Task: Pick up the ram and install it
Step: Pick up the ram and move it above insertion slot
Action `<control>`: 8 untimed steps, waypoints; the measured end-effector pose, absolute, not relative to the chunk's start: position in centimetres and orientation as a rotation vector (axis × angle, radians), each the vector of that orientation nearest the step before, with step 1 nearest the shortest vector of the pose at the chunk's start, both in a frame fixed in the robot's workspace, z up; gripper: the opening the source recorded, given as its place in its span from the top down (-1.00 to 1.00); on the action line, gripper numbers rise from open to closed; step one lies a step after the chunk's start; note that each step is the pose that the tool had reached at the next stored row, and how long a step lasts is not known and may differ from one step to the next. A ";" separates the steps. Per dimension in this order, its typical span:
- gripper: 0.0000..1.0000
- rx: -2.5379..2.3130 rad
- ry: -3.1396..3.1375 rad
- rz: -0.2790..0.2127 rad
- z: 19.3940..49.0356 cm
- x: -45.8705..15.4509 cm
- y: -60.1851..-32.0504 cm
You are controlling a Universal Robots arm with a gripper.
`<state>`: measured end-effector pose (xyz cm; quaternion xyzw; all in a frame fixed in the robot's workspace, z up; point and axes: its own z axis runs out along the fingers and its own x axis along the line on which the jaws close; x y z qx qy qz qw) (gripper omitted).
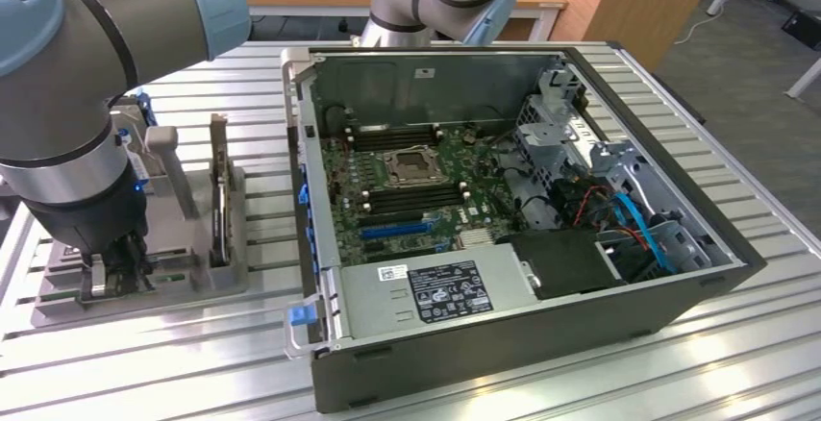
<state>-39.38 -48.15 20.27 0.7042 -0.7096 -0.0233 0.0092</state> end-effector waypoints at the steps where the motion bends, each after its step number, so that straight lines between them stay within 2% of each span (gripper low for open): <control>1: 0.44 2.199 -2.216 -0.073 20.3 -39.4 -48.2; 2: 0.44 2.199 -2.216 -0.073 20.3 -39.4 -48.2; 3: 0.57 2.199 -2.216 -0.073 20.3 -39.4 -48.2; 8: 0.57 2.199 -2.216 -0.073 20.3 -39.4 -48.2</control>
